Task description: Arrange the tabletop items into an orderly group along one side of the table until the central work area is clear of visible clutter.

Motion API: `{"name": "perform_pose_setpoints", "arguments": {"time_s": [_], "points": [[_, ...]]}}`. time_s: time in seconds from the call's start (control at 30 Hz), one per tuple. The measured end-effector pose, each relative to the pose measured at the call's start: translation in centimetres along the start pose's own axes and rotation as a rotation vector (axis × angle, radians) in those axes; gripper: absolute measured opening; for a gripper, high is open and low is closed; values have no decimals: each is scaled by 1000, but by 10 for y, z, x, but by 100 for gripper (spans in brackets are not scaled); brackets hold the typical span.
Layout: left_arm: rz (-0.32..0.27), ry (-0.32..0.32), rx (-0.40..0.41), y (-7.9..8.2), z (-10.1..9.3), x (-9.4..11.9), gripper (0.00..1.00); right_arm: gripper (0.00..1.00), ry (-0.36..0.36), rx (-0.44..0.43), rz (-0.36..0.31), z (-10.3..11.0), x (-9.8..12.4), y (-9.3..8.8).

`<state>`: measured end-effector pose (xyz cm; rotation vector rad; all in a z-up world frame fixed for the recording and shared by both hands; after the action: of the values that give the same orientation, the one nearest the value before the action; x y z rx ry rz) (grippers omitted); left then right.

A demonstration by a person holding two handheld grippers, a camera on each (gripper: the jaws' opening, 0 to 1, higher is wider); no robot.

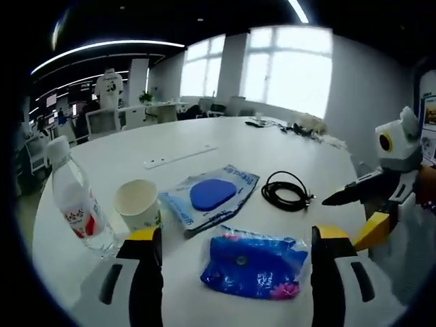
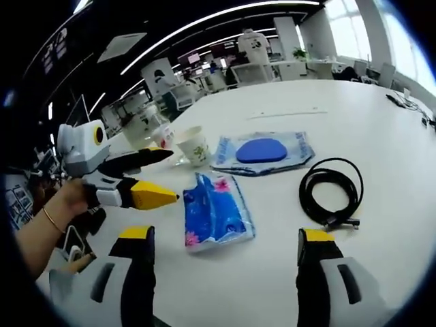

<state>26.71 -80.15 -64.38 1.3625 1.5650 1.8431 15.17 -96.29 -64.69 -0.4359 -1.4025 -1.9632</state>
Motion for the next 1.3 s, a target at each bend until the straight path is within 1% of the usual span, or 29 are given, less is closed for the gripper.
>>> {"name": "perform_pose_setpoints", "arguments": {"time_s": [0.1, 0.17, 0.33, 0.4, 0.47, 0.53, 0.6, 0.67, 0.73, 0.77, 0.83, 0.87, 0.9, 0.93, 0.97, 1.03, 1.07, 1.1, 1.17, 1.2, 1.3], "points": [[1, -2, 8, -6, 5, -3, 79, 80, -5, -25, 68, 6, -9, -8], [-1, 4, -3, -11, 9, -5, 73, 77, -6, -52, 76, 9, -13, -10], [25, 7, 12, -26, 18, -9, 66, 68, -33, -54, 81, 13, -21, -17], [21, 9, 27, -29, 21, -9, 63, 61, -44, -82, 112, 14, -27, -23], [17, 10, 48, -32, 24, -9, 57, 55, -45, -110, 116, 16, -31, -25], [16, 13, 54, -34, 26, -11, 52, 52, -46, -126, 117, 19, -35, -27], [16, 15, 51, -35, 27, -12, 49, 47, -47, -175, 105, 21, -38, -27], [26, 16, 44, -38, 30, -13, 46, 44, -49, -198, 114, 21, -41, -28], [37, 31, 26, -41, 33, -14, 43, 43, -55, -204, 116, 22, -44, -29], [35, 36, 35, -42, 35, -15, 43, 41, -58, -206, 117, 22, -45, -30], [25, 33, 55, -44, 36, -16, 42, 34, -60, -204, 133, 23, -49, -33], [24, 32, 57, -44, 36, -16, 40, 29, -65, -196, 143, 23, -50, -34], [22, 27, 55, -45, 36, -16, 39, 26, -82, -196, 158, 21, -51, -37], [25, 21, 50, -46, 35, -17, 37, 24, -79, -219, 165, 20, -52, -39], [36, 16, 43, -47, 35, -18, 34, 24, -77, -228, 164, 20, -53, -41], [94, 3, 35, -53, 34, -20, 30, 22, -80, -226, 165, 19, -53, -43], [118, -6, 24, -56, 34, -21, 26, 21, -73, -232, 157, 20, -53, -42], [116, -13, 14, -58, 33, -21, 22, 19, -70, -234, 153, 20, -53, -42], [141, -27, 6, -61, 30, -21, 16, 14, -63, -241, 141, 19, -53, -41], [136, -34, 5, -62, 28, -22, 14, 13, -65, -246, 139, 19, -53, -41], [159, -32, 7, -65, 24, -22, 13, 8, -66, -248, 145, 19, -53, -43]]}}
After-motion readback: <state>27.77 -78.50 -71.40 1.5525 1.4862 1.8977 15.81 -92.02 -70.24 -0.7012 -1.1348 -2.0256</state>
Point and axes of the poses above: the point that each gripper's makers call its tool centre point, and the gripper's own axes: x roughly backward along the fingers, z roughly to its left, y roughly out of its top, the point moved 8 cm from there along x, roughly backward along the fingers, and after that the axes turned 4 degrees about -x, right-handed, at the moved point
